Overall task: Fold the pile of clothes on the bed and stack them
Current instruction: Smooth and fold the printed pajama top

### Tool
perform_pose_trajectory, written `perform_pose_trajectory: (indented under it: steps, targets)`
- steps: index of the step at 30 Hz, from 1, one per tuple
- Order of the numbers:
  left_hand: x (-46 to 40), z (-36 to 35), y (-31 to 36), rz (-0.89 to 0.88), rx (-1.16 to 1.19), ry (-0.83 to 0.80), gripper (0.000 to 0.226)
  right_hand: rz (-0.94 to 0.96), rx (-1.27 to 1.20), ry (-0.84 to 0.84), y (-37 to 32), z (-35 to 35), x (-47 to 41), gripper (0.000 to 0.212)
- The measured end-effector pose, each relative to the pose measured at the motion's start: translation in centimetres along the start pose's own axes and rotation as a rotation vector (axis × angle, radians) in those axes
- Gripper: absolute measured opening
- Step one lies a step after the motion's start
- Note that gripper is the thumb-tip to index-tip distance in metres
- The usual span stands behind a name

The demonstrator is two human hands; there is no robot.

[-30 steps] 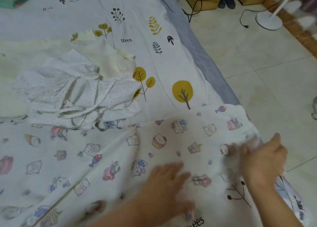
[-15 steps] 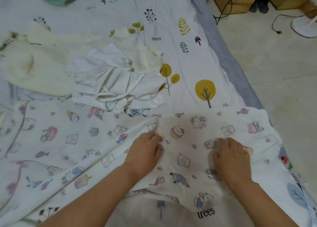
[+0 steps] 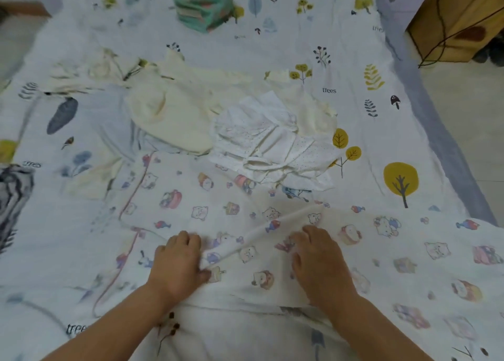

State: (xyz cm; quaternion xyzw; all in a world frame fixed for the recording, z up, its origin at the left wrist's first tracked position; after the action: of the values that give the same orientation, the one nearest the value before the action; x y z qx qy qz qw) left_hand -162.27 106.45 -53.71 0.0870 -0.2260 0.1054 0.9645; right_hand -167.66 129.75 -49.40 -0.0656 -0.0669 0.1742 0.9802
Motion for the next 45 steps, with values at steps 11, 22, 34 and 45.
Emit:
perform_pose_trajectory:
  steps: [11, 22, 34, 45]
  targets:
    - [-0.9, 1.8, -5.9, -0.250, 0.389, 0.011, 0.007, 0.309, 0.084, -0.378, -15.4, -5.4, -4.8, 0.038]
    - [-5.0, 12.4, -18.6, -0.088, 0.699, -0.531, 0.025, -0.087, -0.387, -0.213, -12.3, 1.2, -8.7, 0.028]
    - [-15.6, 8.7, -17.1, 0.276, 0.810, 0.136, 0.068, -0.373, 0.068, 0.034, -11.3, -3.8, -14.8, 0.043]
    - [-13.3, 6.5, -17.6, 0.104, 1.109, 0.016, 0.050, -0.340, 0.126, -0.252, -10.3, -3.2, -15.4, 0.038]
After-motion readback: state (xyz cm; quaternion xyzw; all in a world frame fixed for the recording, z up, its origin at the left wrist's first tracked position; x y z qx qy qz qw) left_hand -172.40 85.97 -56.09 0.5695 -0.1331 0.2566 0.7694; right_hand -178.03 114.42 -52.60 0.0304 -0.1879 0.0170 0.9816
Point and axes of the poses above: each hand's wrist, its own x-axis away from the middle knuckle, its own z-axis out of the back of the hand, y = z × x, the point moved 4 cm from there along -x, towards the middle knuckle, and after that the axes turned 7 degrees about x, right-handed, at the moved point
